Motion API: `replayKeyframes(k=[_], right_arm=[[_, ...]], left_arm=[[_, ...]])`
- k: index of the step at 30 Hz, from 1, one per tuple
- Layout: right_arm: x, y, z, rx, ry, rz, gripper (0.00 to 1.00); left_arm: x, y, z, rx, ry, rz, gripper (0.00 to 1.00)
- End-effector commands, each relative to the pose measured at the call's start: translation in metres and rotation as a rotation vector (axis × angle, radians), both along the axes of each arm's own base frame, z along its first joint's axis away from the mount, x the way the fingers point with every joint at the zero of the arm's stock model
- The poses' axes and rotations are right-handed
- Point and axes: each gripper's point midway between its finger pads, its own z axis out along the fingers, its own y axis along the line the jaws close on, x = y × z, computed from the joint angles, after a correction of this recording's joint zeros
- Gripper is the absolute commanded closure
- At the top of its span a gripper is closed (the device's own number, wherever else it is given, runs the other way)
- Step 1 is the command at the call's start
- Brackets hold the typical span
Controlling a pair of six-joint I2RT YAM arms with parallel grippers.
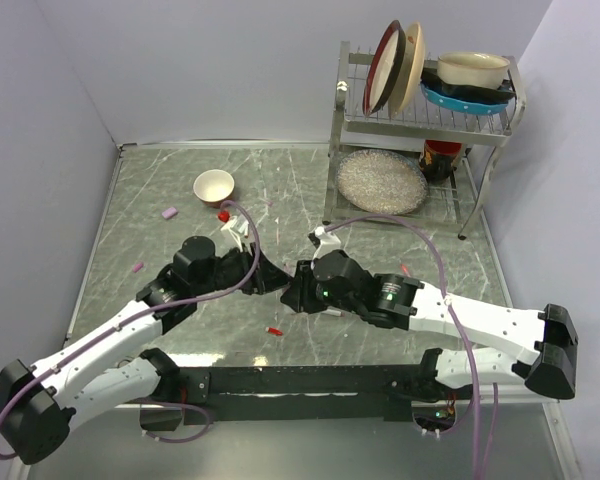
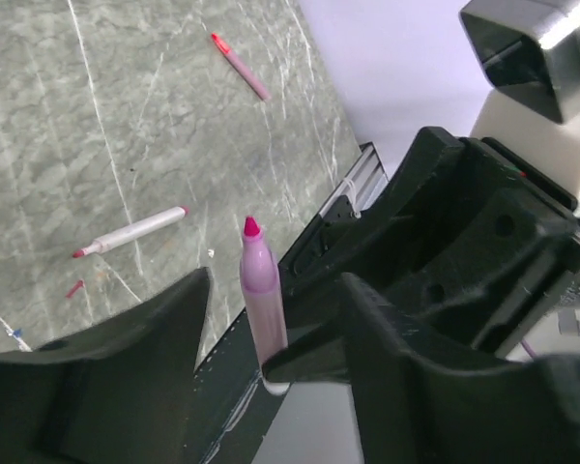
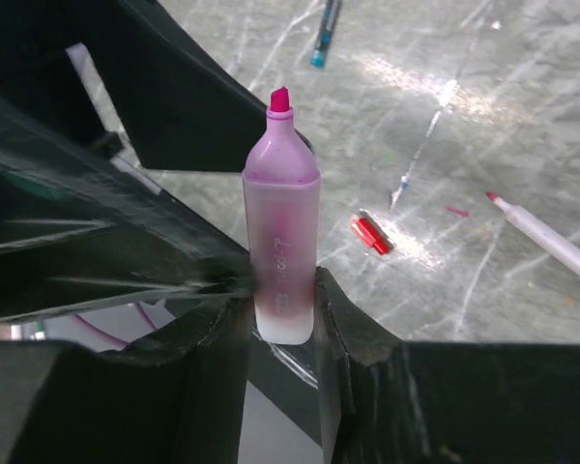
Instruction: Insert the pens into the pen caps
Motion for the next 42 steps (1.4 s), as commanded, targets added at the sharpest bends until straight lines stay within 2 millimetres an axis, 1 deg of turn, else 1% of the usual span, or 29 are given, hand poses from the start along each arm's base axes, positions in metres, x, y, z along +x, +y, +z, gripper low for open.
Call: replayKeyframes(k=[1, 2, 3, 5, 6, 7, 8, 9, 10, 12, 13, 14, 16, 17, 18, 20, 21, 23, 25, 26, 27, 29, 30, 31, 34, 36, 40, 41, 42], right_arm=[[0.001, 0.02, 0.037, 0.11, -0.055, 0.019, 0.91], [-0.001, 0.021, 0.037, 0.117, -0.06, 0.032, 0.9], [-0.002, 0.022, 0.039, 0.129, -0.066, 0.041, 0.89], [-0.006, 0.023, 0.04, 0.149, -0.073, 0.067, 0.85], [-0.008, 0.022, 0.042, 0.162, -0.078, 0.073, 0.82], [-0.011, 0.022, 0.045, 0.176, -0.078, 0.092, 0.75], [-0.013, 0.022, 0.042, 0.19, -0.086, 0.105, 0.7], [-0.017, 0.023, 0.043, 0.211, -0.09, 0.125, 0.64], [-0.021, 0.02, 0.052, 0.255, -0.105, 0.144, 0.54], [-0.034, 0.02, 0.056, 0.339, -0.116, 0.206, 0.49], [-0.039, 0.015, 0.071, 0.403, -0.14, 0.219, 0.46], [-0.044, 0.015, 0.073, 0.449, -0.151, 0.246, 0.45], [-0.052, 0.011, 0.083, 0.511, -0.167, 0.273, 0.46], [-0.055, 0.008, 0.093, 0.561, -0.186, 0.282, 0.47], [-0.062, 0.008, 0.097, 0.584, -0.186, 0.316, 0.48], [-0.068, 0.007, 0.108, 0.633, -0.204, 0.35, 0.49], [-0.073, 0.006, 0.112, 0.647, -0.204, 0.374, 0.5], [-0.075, 0.007, 0.12, 0.674, -0.213, 0.39, 0.52], [-0.079, 0.008, 0.124, 0.685, -0.213, 0.41, 0.53], [-0.08, 0.008, 0.13, 0.7, -0.218, 0.416, 0.54], [-0.08, 0.01, 0.13, 0.703, -0.218, 0.422, 0.55], [-0.081, 0.011, 0.135, 0.715, -0.221, 0.43, 0.59], [-0.081, 0.012, 0.136, 0.718, -0.22, 0.433, 0.62], [-0.081, 0.014, 0.134, 0.716, -0.217, 0.434, 0.68], [-0.081, 0.016, 0.132, 0.724, -0.206, 0.434, 0.76], [-0.08, 0.016, 0.13, 0.733, -0.203, 0.43, 0.77], [-0.08, 0.016, 0.133, 0.753, -0.206, 0.424, 0.76], [-0.08, 0.017, 0.134, 0.755, -0.206, 0.424, 0.76], [-0.08, 0.018, 0.135, 0.754, -0.207, 0.426, 0.76]], left_arm=[[0.004, -0.01, 0.017, -0.043, -0.052, -0.005, 0.45], [0.004, -0.012, 0.016, -0.045, -0.048, -0.012, 0.49], [0.002, -0.014, 0.017, -0.05, -0.049, -0.026, 0.62], [0.001, -0.015, 0.018, -0.055, -0.049, -0.033, 0.79], [0.0, -0.015, 0.02, -0.059, -0.052, -0.043, 0.93], [-0.001, -0.015, 0.022, -0.059, -0.056, -0.046, 0.99], [-0.002, -0.014, 0.028, -0.067, -0.073, -0.051, 0.99], [-0.004, -0.014, 0.032, -0.075, -0.084, -0.058, 0.99], [-0.009, -0.014, 0.037, -0.086, -0.093, -0.082, 0.99], [-0.017, -0.013, 0.054, -0.136, -0.135, -0.107, 0.99], [-0.023, -0.013, 0.059, -0.157, -0.145, -0.133, 0.99], [-0.028, -0.011, 0.074, -0.212, -0.185, -0.144, 0.99], [-0.035, -0.009, 0.087, -0.264, -0.213, -0.167, 0.99], [-0.042, -0.008, 0.092, -0.293, -0.212, -0.186, 0.99], [-0.046, -0.007, 0.103, -0.333, -0.248, -0.2, 0.99], [-0.055, -0.005, 0.111, -0.376, -0.255, -0.23, 0.99], [-0.058, -0.004, 0.121, -0.409, -0.287, -0.243, 0.99], [-0.066, -0.002, 0.124, -0.441, -0.284, -0.274, 0.99], [-0.072, 0.0, 0.131, -0.472, -0.305, -0.3, 0.99], [-0.074, -0.001, 0.129, -0.476, -0.292, -0.313, 0.99], [-0.077, -0.001, 0.128, -0.478, -0.291, -0.331, 0.99], [-0.076, 0.0, 0.125, -0.479, -0.278, -0.323, 0.99], [-0.076, 0.0, 0.125, -0.483, -0.281, -0.316, 0.99], [-0.076, 0.001, 0.126, -0.487, -0.284, -0.313, 0.99], [-0.076, 0.003, 0.128, -0.484, -0.297, -0.297, 0.99], [-0.077, 0.005, 0.13, -0.48, -0.302, -0.295, 0.99], [-0.082, 0.006, 0.13, -0.502, -0.304, -0.311, 0.99], [-0.081, 0.006, 0.125, -0.501, -0.29, -0.313, 0.99], [-0.081, 0.006, 0.125, -0.51, -0.294, -0.312, 0.99]])
